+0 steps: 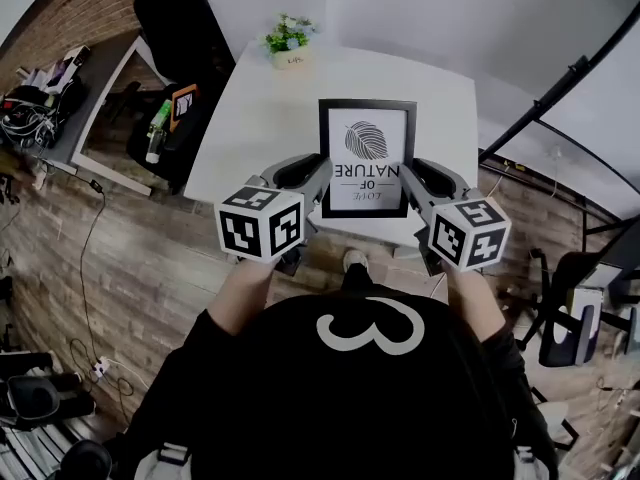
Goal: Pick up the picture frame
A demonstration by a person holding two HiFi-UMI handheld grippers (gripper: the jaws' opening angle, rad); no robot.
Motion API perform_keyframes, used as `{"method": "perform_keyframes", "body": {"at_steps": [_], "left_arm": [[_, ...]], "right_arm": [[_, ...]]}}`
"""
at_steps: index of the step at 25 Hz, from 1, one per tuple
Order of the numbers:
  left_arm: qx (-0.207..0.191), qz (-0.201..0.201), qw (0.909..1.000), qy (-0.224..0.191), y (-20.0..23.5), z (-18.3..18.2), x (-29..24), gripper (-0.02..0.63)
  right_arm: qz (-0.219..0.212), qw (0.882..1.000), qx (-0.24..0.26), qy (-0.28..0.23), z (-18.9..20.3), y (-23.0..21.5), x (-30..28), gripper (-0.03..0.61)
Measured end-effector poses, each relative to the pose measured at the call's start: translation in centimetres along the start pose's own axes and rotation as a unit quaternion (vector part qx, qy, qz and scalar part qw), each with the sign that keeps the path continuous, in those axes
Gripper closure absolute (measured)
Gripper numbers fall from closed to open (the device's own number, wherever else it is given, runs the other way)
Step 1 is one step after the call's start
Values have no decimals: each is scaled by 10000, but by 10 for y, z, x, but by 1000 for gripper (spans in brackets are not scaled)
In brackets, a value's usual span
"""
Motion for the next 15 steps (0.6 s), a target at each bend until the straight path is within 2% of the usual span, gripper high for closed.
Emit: {"method": "perform_keyframes", "body": {"at_steps": [6, 15], "left_arm": [[-94, 83, 9996, -272, -12, -9, 19, 528], [-260, 133, 9978, -587, -24, -18, 43, 528]], "right_arm": [[25, 9991, 308, -299, -15, 14, 19, 483], [0, 9966, 460, -681, -25, 31, 38, 483]]}}
Point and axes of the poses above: the fingertips, and each gripper's own axes: x backward along the fingers, y to its left, z out of its underside, the point moved 10 cm from there along x, backward along the fingers, and after that the axes turned 2 degrees about -y, right-handed, at the moved point
